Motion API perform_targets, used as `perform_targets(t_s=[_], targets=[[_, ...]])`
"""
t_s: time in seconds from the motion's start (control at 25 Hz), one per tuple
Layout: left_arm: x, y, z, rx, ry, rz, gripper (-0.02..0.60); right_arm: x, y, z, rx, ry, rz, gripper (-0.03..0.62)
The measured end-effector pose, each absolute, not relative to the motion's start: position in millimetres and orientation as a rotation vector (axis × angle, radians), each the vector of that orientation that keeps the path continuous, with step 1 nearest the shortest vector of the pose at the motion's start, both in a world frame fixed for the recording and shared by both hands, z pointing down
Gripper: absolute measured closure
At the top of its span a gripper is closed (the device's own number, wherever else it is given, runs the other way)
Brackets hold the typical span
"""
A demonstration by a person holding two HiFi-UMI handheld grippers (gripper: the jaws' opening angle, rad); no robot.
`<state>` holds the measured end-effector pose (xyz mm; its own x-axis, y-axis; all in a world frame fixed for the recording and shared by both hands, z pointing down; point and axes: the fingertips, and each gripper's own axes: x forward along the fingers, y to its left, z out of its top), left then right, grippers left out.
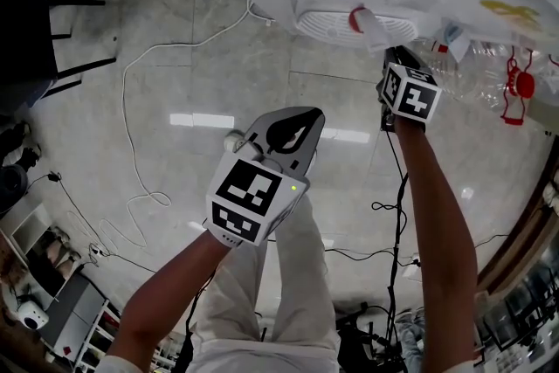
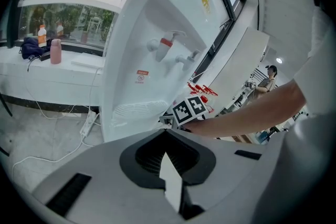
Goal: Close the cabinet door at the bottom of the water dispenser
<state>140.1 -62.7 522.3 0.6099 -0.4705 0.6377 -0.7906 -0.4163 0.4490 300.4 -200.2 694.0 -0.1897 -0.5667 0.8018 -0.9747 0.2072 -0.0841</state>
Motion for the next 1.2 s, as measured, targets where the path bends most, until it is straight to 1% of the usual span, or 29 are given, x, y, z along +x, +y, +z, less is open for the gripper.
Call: perform_targets(t_s=[0.28, 0.56, 0.64, 0.8, 0.88, 1.0, 1.04, 1.2], targets=[[140.0, -54.2, 499.7, 2.096, -0.985, 0.543, 0.577, 302.9, -182.2, 662.0, 1.390, -1.861, 0.781, 0.517], [128.5, -38.8, 471.6, 2.082, -0.995, 0.556, 0.577, 290.8, -158.8, 615.4, 1.331, -1.934, 0.737, 0.519], [127.8, -35.0, 461.2, 2.091, -0.992, 0.564, 0.577, 287.3, -149.7, 601.8, 1.314, -1.961, 0.712, 0.532], [128.5, -29.4, 435.6, 2.121, -0.980, 0.581, 0.577, 278.0, -130.0, 564.7, 1.286, -2.011, 0.671, 0.534], [128.2, -26.2, 420.4, 2.122, -0.984, 0.574, 0.577, 271.1, -118.3, 543.5, 1.268, -2.036, 0.662, 0.556], [132.2, -22.9, 396.0, 2.125, -0.987, 0.552, 0.577, 262.7, -103.6, 514.4, 1.223, -2.077, 0.632, 0.557], [134.3, -22.2, 387.6, 2.129, -0.989, 0.546, 0.577, 261.5, -100.1, 505.4, 1.211, -2.087, 0.622, 0.569], [141.2, -15.4, 353.6, 2.140, -0.995, 0.525, 0.577, 262.4, -87.5, 467.3, 1.239, -2.117, 0.629, 0.583]])
